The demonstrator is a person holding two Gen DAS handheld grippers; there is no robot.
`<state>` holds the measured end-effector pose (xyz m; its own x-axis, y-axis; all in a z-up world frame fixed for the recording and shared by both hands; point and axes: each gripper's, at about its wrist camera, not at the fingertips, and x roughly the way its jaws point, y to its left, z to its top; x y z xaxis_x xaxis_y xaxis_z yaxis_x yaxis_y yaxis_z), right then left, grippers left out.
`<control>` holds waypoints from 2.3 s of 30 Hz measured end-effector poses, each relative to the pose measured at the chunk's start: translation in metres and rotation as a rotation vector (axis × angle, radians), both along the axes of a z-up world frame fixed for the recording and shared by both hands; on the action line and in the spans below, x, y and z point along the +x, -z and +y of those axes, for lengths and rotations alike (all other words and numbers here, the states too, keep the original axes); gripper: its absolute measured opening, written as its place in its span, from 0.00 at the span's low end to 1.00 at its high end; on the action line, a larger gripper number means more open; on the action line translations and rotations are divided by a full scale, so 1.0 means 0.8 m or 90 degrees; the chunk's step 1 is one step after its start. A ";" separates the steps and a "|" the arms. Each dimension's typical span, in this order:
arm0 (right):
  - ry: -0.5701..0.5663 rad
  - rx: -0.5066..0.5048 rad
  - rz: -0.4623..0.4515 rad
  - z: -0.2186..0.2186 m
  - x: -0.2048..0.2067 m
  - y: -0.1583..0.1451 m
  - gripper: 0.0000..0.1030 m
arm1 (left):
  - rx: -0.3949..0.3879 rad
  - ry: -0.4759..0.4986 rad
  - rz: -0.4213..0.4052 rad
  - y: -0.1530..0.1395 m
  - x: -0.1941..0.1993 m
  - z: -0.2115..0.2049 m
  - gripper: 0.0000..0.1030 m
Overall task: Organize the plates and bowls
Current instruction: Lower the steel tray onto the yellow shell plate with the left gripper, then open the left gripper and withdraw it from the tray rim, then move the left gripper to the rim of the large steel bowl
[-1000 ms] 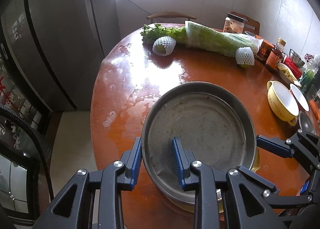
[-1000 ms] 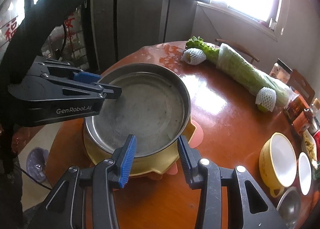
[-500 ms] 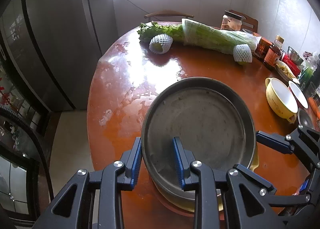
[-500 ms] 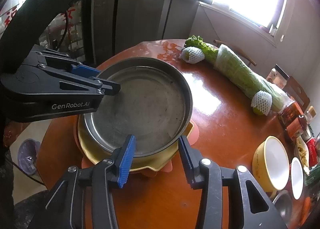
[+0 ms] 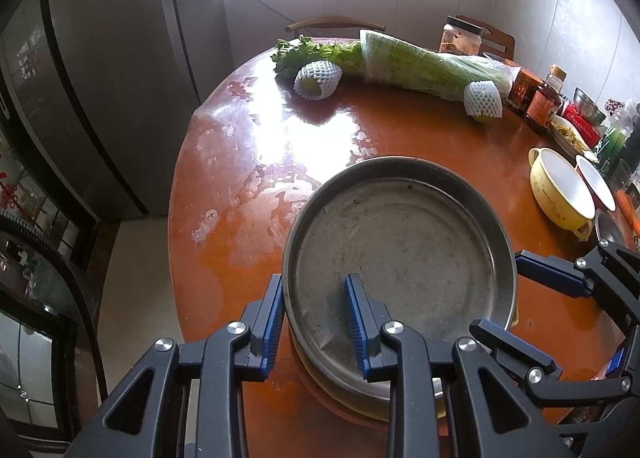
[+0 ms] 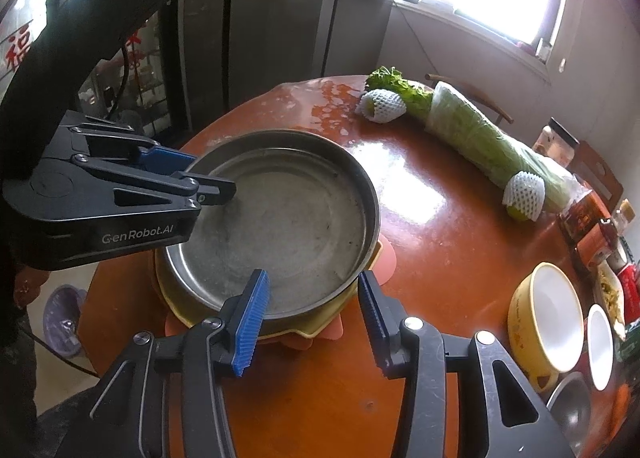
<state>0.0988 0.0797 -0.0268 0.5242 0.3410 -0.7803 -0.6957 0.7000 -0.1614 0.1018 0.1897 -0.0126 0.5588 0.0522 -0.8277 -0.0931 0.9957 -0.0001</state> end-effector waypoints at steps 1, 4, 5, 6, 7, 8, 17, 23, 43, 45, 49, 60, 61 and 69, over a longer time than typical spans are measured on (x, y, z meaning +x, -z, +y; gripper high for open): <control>0.000 0.001 -0.001 0.000 0.000 0.000 0.48 | 0.000 0.001 0.000 0.000 0.000 0.000 0.29; -0.001 0.009 -0.004 0.000 -0.001 -0.003 0.50 | -0.007 0.005 -0.002 0.000 -0.002 -0.001 0.29; -0.001 0.012 -0.005 0.000 -0.001 -0.004 0.50 | -0.009 0.005 -0.002 -0.001 -0.002 -0.001 0.29; -0.002 0.016 -0.005 0.000 -0.001 -0.005 0.50 | -0.010 0.004 -0.002 -0.001 -0.002 -0.001 0.29; -0.002 0.016 -0.006 -0.001 -0.002 -0.006 0.51 | -0.010 0.004 -0.002 -0.001 -0.003 -0.001 0.29; -0.001 0.015 -0.006 -0.001 -0.002 -0.006 0.51 | -0.009 0.004 -0.002 -0.001 -0.002 -0.001 0.29; 0.010 0.023 -0.003 -0.007 -0.003 -0.009 0.51 | -0.005 0.009 0.001 0.000 -0.003 -0.006 0.29; 0.014 0.026 0.000 -0.011 -0.004 -0.010 0.52 | -0.002 0.007 0.002 0.000 -0.003 -0.008 0.29; 0.044 0.056 -0.020 -0.036 -0.012 -0.028 0.55 | -0.013 -0.005 -0.075 -0.034 -0.027 -0.013 0.50; 0.050 0.065 -0.024 -0.042 -0.015 -0.033 0.56 | -0.009 -0.007 -0.088 -0.042 -0.031 -0.016 0.55; 0.063 0.084 -0.036 -0.058 -0.020 -0.046 0.59 | 0.000 0.005 -0.119 -0.060 -0.040 -0.032 0.62; 0.096 0.129 -0.088 -0.113 -0.038 -0.084 0.63 | 0.027 0.053 -0.168 -0.093 -0.048 -0.101 0.72; 0.101 0.135 -0.094 -0.120 -0.040 -0.088 0.64 | 0.029 0.054 -0.170 -0.096 -0.048 -0.105 0.72; 0.131 0.169 -0.109 -0.166 -0.040 -0.104 0.66 | 0.032 0.084 -0.211 -0.116 -0.049 -0.152 0.79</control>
